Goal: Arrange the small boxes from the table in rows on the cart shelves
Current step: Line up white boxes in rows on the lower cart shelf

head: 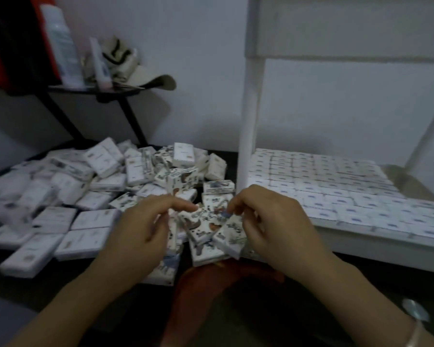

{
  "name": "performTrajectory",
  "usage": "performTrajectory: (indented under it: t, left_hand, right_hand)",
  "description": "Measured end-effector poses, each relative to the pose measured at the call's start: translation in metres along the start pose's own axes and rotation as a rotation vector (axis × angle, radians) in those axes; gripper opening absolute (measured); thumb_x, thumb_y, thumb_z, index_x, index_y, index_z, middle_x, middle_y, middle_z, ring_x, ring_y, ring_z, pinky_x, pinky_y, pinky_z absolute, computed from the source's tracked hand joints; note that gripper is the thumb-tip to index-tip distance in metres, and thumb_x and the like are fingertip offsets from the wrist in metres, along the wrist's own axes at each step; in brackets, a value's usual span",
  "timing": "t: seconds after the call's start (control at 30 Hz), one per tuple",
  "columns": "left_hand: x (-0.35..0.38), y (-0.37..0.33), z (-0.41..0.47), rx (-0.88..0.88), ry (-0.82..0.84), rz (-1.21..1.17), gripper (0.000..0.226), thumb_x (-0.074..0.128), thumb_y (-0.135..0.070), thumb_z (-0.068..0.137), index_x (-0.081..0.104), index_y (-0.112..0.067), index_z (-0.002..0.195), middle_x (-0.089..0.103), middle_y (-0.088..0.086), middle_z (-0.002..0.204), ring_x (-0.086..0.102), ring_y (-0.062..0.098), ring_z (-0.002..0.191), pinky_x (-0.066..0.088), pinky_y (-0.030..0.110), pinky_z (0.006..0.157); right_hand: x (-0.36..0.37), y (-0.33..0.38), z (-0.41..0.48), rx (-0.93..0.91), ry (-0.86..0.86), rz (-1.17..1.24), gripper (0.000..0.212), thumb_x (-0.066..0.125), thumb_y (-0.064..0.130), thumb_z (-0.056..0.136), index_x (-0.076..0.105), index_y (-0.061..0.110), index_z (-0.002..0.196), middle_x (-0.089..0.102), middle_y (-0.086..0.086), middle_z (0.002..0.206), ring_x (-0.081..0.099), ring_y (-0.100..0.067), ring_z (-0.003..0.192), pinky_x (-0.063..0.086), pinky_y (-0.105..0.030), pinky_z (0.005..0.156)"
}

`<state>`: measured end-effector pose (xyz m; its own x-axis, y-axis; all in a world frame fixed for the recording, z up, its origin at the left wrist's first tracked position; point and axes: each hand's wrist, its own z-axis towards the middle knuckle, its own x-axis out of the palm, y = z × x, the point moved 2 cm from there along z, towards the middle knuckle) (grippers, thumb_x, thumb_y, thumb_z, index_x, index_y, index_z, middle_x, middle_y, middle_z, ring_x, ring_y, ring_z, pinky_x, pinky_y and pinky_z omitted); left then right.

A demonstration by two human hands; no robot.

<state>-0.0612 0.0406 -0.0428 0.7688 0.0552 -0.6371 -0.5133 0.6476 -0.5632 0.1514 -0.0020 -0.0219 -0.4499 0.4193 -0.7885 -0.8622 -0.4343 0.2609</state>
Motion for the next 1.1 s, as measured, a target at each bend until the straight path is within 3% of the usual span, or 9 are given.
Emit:
performTrajectory:
  t: [0.17, 0.27, 0.37, 0.5, 0.6, 0.7, 0.9, 1.0, 1.1]
  left_hand:
    - [-0.041, 0.057, -0.034, -0.033, -0.087, 0.24, 0.039, 0.042, -0.01, 0.082, 0.064, -0.031, 0.106, 0.062, -0.015, 0.11, 0.055, 0.004, 0.108, 0.047, 0.034, 0.089]
    - [-0.043, 0.079, -0.044, -0.011, 0.052, 0.438, 0.044, 0.039, -0.038, 0.091, 0.057, -0.029, 0.13, 0.053, -0.015, 0.133, 0.042, 0.013, 0.132, 0.03, 0.037, 0.109]
    - [-0.041, 0.092, -0.049, 0.043, 0.145, 0.517, 0.05, 0.04, -0.048, 0.089, 0.056, -0.027, 0.132, 0.052, -0.013, 0.139, 0.04, 0.016, 0.135, 0.018, 0.037, 0.115]
    - [-0.045, 0.098, -0.044, 0.092, 0.12, 0.47, 0.045, 0.057, -0.047, 0.083, 0.06, -0.027, 0.124, 0.06, -0.014, 0.12, 0.049, 0.012, 0.117, 0.029, 0.027, 0.101]
    - [-0.044, 0.097, -0.04, 0.073, 0.069, 0.434, 0.052, 0.063, -0.047, 0.077, 0.057, -0.027, 0.125, 0.056, -0.013, 0.116, 0.046, 0.01, 0.111, 0.027, 0.021, 0.09]
    - [-0.042, 0.097, -0.037, 0.062, -0.005, 0.384, 0.057, 0.066, -0.042, 0.075, 0.053, -0.026, 0.127, 0.053, -0.011, 0.118, 0.045, 0.01, 0.111, 0.03, 0.022, 0.087]
    - [-0.044, 0.098, -0.041, 0.03, -0.087, 0.228, 0.066, 0.077, -0.023, 0.076, 0.046, -0.027, 0.134, 0.049, -0.016, 0.126, 0.047, 0.003, 0.118, 0.043, 0.029, 0.093]
    - [-0.048, 0.094, -0.041, 0.03, -0.12, 0.193, 0.064, 0.077, -0.018, 0.078, 0.046, -0.027, 0.134, 0.05, -0.015, 0.126, 0.049, 0.001, 0.117, 0.045, 0.022, 0.092]
    - [-0.056, 0.085, -0.035, 0.028, -0.171, 0.16, 0.054, 0.071, -0.019, 0.08, 0.051, -0.025, 0.129, 0.053, -0.011, 0.123, 0.05, 0.001, 0.116, 0.041, 0.011, 0.091]
  right_hand:
    - [0.041, 0.031, 0.026, -0.061, 0.045, 0.072, 0.03, 0.049, 0.007, 0.082, 0.062, 0.026, 0.1, 0.062, 0.01, 0.096, 0.058, -0.009, 0.088, 0.052, -0.036, 0.07]
    - [0.057, 0.047, 0.046, -0.077, 0.067, 0.085, 0.032, 0.051, 0.004, 0.082, 0.063, 0.025, 0.103, 0.062, 0.009, 0.099, 0.056, -0.009, 0.094, 0.051, -0.035, 0.075]
    - [0.07, 0.056, 0.07, -0.049, 0.156, 0.053, 0.035, 0.05, 0.002, 0.088, 0.064, 0.024, 0.112, 0.062, 0.008, 0.108, 0.054, -0.009, 0.101, 0.048, -0.03, 0.084]
    - [0.09, 0.055, 0.108, 0.019, 0.463, -0.161, 0.026, 0.05, 0.02, 0.097, 0.063, 0.025, 0.12, 0.063, 0.002, 0.121, 0.057, -0.017, 0.108, 0.048, -0.033, 0.09]
    - [0.104, 0.057, 0.125, 0.067, 0.656, -0.29, 0.026, 0.059, 0.033, 0.093, 0.068, 0.018, 0.112, 0.066, -0.003, 0.113, 0.061, -0.022, 0.101, 0.052, -0.037, 0.088]
    - [0.112, 0.06, 0.135, 0.075, 0.718, -0.323, 0.035, 0.062, 0.037, 0.089, 0.065, 0.011, 0.113, 0.066, -0.006, 0.109, 0.061, -0.023, 0.098, 0.053, -0.038, 0.086]
    - [0.109, 0.063, 0.139, 0.093, 0.82, -0.217, 0.056, 0.063, 0.035, 0.09, 0.046, 0.015, 0.139, 0.055, -0.005, 0.133, 0.053, -0.024, 0.118, 0.045, -0.035, 0.098]
    - [0.106, 0.063, 0.139, 0.095, 0.81, -0.122, 0.061, 0.069, 0.037, 0.086, 0.043, 0.019, 0.139, 0.053, -0.002, 0.134, 0.052, -0.021, 0.115, 0.043, -0.032, 0.095]
    - [0.091, 0.061, 0.135, 0.117, 0.648, 0.011, 0.062, 0.074, 0.036, 0.081, 0.041, 0.026, 0.133, 0.058, 0.0, 0.124, 0.056, -0.018, 0.101, 0.049, -0.033, 0.086]
